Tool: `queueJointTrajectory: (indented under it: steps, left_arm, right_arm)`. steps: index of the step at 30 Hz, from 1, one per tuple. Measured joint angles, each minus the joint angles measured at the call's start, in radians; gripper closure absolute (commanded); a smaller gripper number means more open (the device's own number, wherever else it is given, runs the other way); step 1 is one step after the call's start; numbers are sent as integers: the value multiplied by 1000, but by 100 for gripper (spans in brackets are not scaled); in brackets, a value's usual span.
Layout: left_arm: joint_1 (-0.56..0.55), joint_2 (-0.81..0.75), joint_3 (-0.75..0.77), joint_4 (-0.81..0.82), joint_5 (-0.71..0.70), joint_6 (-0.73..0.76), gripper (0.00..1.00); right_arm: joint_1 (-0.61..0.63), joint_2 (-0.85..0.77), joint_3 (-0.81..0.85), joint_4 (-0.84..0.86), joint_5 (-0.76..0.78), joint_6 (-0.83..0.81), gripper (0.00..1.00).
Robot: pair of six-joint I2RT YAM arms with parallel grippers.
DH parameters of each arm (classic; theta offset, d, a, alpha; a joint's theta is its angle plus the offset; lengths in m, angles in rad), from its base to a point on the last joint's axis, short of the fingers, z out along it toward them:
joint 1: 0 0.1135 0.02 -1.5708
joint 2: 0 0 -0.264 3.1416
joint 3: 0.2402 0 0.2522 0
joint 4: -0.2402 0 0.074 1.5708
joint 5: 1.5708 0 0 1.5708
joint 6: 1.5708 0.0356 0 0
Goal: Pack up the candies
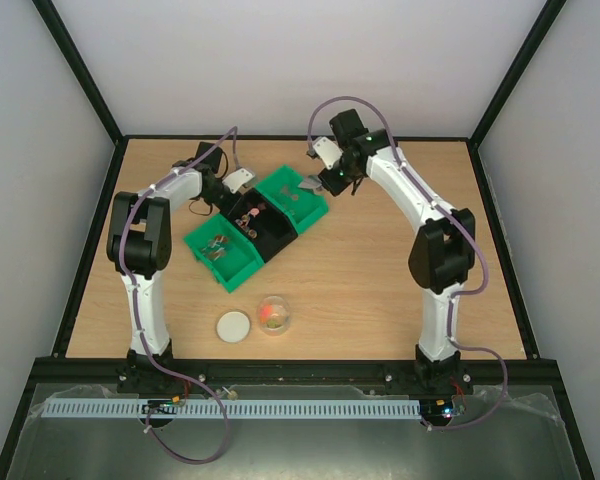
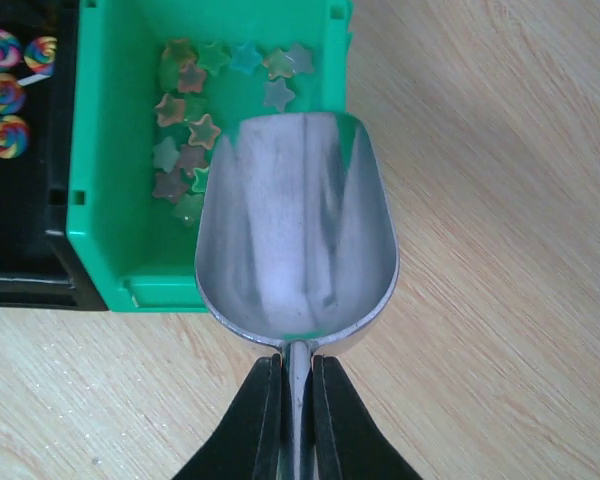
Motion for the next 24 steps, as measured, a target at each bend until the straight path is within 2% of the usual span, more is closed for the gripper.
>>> queueJointTrajectory:
  steps: [7,17,24]
  left_arm:
    - [-2,-1,-1,0,-3,3,96]
    - [-9,-7,-10,9,-10,-2,98]
    - [-18,-16,-21,17,-26,-3,98]
  right_arm:
    - [13,107,169,-137,22,-30,99]
    - [79,113,172,-216,71,-10,99]
    - [80,206,238,-249,112,34,99]
